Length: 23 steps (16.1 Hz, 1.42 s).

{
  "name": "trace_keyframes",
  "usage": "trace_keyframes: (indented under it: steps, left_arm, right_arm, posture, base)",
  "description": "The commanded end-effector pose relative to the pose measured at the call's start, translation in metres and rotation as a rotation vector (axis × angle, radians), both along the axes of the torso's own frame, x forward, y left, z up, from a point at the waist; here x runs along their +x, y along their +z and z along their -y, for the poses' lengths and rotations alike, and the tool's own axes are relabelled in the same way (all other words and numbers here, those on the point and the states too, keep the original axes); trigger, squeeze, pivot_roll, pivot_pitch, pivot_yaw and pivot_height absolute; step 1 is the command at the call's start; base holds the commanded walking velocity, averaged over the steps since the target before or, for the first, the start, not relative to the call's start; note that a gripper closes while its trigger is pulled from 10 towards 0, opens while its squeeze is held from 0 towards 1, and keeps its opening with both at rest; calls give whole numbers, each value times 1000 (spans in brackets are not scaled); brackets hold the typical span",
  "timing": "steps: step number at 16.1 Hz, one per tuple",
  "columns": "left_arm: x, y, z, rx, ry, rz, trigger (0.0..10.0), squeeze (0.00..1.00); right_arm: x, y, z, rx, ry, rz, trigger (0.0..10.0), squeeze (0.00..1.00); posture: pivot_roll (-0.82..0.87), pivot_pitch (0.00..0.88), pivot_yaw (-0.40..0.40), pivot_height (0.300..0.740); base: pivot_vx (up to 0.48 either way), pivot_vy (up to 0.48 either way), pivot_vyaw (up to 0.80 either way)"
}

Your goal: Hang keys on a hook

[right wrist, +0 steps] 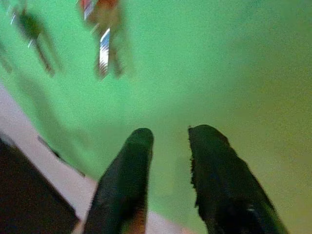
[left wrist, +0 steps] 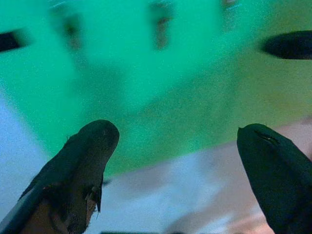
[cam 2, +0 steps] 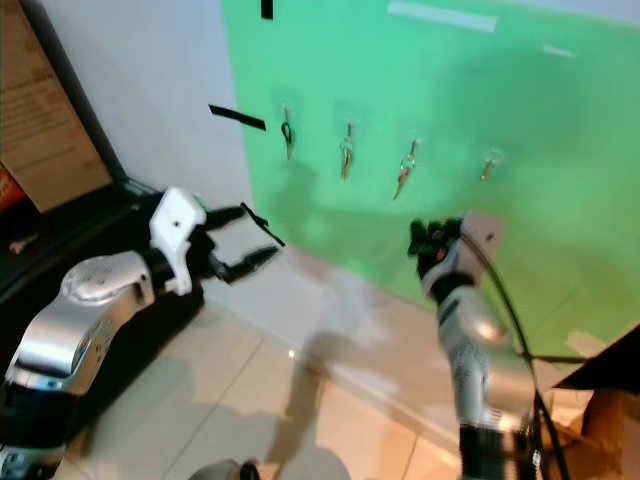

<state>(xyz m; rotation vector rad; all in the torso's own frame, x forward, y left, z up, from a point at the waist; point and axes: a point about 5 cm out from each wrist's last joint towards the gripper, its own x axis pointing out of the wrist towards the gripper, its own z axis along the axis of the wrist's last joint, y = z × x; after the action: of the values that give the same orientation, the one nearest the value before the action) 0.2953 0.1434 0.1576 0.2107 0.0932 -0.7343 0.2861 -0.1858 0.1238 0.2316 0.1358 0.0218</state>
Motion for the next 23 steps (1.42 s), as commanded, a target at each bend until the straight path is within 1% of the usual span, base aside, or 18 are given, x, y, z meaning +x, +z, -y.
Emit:
trace_keyframes:
  steps: [1, 2, 3, 4, 5, 6, 7, 8, 9, 12, 14, 17, 18, 19, 21, 22, 23]
  left_arm:
    - [0, -7, -13, 26, 82, -8, 10000, 0]
    - [-2, -13, -22, 42, 166, -3, 10000, 0]
    - [-5, -23, -33, 51, 286, -1, 10000, 0]
    - [-8, -28, -37, 46, 342, 13, 10000, 0]
    - [-11, -33, -40, 28, 386, 10, 10000, 0]
    - [-14, -36, -41, 9, 420, -3, 10000, 0]
    - [-15, -38, -41, 10, 434, -8, 10000, 0]
    - [-15, -38, -41, 19, 439, 0, 10000, 0]
    - [-15, -38, -43, 19, 452, 3, 10000, 0]
    - [-15, -36, -40, 26, 454, 14, 10000, 0]
    - [-15, -37, -40, 24, 454, 6, 10000, 0]
    - [-16, -36, -40, 23, 459, 8, 10000, 0]
    - [-16, -36, -38, 29, 452, 10, 10000, 0]
    - [-16, -35, -38, 29, 451, 13, 10000, 0]
    - [-16, -36, -39, 21, 463, 8, 10000, 0]
    - [-15, -36, -36, 31, 449, 8, 10000, 0]
    - [-15, -36, -36, 29, 451, 9, 10000, 0]
  right_arm:
    - [1, 6, -9, -19, 15, 35, 10000, 1000]
    - [-1, 2, -14, -19, 9, 24, 10000, 1000]
    - [-3, -4, -21, -78, 21, 6, 10000, 1000]
    - [-6, -9, -28, -80, 48, -9, 10000, 1000]
    - [-8, -13, -35, -97, 85, -28, 10000, 1000]
    - [-9, -15, -38, -114, 97, -33, 10000, 1000]
    - [-10, -18, -37, -97, 63, -43, 10000, 1000]
    - [-9, -19, -37, -92, 56, -51, 10000, 1000]
    - [-7, -21, -36, -105, 53, -58, 10000, 1000]
    - [-5, -21, -34, -112, 27, -65, 10000, 1000]
    - [-4, -21, -36, -141, 25, -65, 10000, 1000]
    - [-2, -21, -39, -170, 57, -52, 10000, 1000]
    - [-3, -20, -42, -151, 88, -42, 10000, 1000]
    - [-4, -19, -43, -147, 99, -38, 10000, 1000]
    - [-3, -21, -45, -177, 113, -44, 10000, 1000]
    - [-2, -20, -45, -173, 113, -43, 10000, 1000]
    - [-2, -21, -46, -178, 119, -46, 10000, 1000]
  posture:
    - [-32, 0, 18, 740]
    - [-37, 0, 18, 740]
    - [-36, 0, 14, 740]
    - [-29, 0, 7, 740]
    - [-34, 0, 7, 740]
    - [-37, 0, 4, 740]
    - [-23, 0, -9, 740]
    - [-23, 0, -9, 740]
    - [-19, 0, -12, 740]
    - [-6, 0, -17, 740]
    - [-4, 0, -18, 740]
    - [-6, 0, -18, 740]
    - [-2, 0, -22, 740]
    - [3, 0, -28, 740]
    - [-5, 0, -24, 740]
    - [13, 0, -39, 740]
    - [12, 0, -38, 740]
  base:
    - [0, 0, 800]
    - [0, 0, 800]
    - [0, 0, 800]
    - [0, 0, 800]
    - [0, 0, 800]
    - [0, 0, 800]
    - [274, 0, 800]
    - [270, 0, 800]
    - [292, 0, 800]
    - [304, 0, 0]
    - [306, 0, 0]
    - [304, 0, 0]
    - [307, 0, 0]
    - [311, 0, 800]
    - [309, 0, 800]
    - [307, 0, 800]
    - [311, 0, 800]
